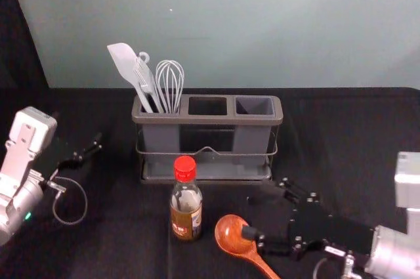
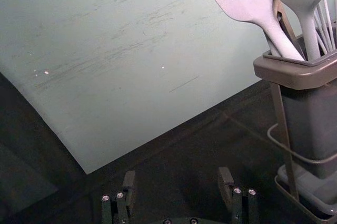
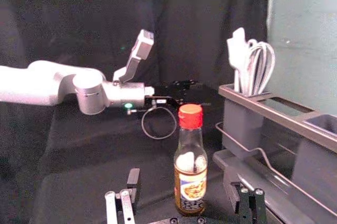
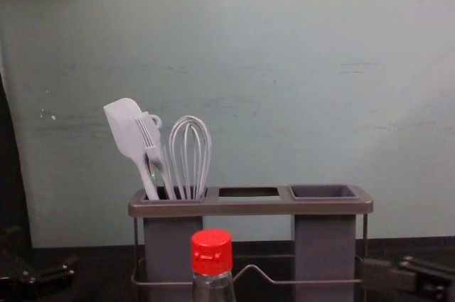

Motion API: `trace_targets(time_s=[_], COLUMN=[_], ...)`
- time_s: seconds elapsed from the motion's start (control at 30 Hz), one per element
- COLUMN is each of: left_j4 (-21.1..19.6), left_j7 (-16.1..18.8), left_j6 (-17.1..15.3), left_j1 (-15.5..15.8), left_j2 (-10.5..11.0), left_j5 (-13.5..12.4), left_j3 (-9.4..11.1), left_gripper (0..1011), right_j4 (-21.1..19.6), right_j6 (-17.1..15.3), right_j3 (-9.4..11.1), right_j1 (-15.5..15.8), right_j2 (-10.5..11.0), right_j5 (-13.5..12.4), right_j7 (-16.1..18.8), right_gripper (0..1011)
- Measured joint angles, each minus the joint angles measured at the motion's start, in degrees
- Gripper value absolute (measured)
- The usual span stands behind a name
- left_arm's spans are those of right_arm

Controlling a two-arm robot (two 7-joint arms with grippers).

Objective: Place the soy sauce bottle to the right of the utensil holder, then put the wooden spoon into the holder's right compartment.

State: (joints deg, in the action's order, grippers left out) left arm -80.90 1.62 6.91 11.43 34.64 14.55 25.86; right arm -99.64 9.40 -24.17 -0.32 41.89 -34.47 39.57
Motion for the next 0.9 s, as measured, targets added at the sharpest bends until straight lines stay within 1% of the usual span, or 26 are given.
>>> trace_targets(time_s=[0.03,0.1,0.17,0.3,0.67,0.87,0.9], left_j4=[0.00,0.00,0.00,0.00,0.00,0.00,0.00], left_j7=[0.00,0.00,0.00,0.00,0.00,0.00,0.00], left_j6=[0.00,0.00,0.00,0.00,0.00,0.00,0.00], left_j1=[0.00,0.00,0.00,0.00,0.00,0.00,0.00], left_j2=[0.00,0.00,0.00,0.00,0.00,0.00,0.00], left_j5=[0.00,0.00,0.00,0.00,0.00,0.00,0.00], left_j3=[0.00,0.00,0.00,0.00,0.00,0.00,0.00], left_gripper=[1011,1011,1011,1011,1012,1011,1012], right_j4=[0.00,0.92,1.29,2.63,5.31,7.02,7.64], right_j6=[0.00,-1.17,-1.46,-2.03,-3.31,-4.81,-5.27], right_j3=[0.00,-1.26,-1.75,-3.20,-5.80,-7.16,-7.54], right_j1=[0.00,-1.89,-2.61,-5.06,-9.43,-12.41,-13.30], right_j2=[0.00,-1.30,-1.81,-3.61,-6.84,-8.82,-9.42], right_j5=[0.00,1.20,1.65,2.66,4.10,4.74,4.89], right_j7=[0.00,0.59,0.82,1.53,1.85,1.58,1.49], right_gripper=[1003,1003,1003,1003,1002,1002,1003])
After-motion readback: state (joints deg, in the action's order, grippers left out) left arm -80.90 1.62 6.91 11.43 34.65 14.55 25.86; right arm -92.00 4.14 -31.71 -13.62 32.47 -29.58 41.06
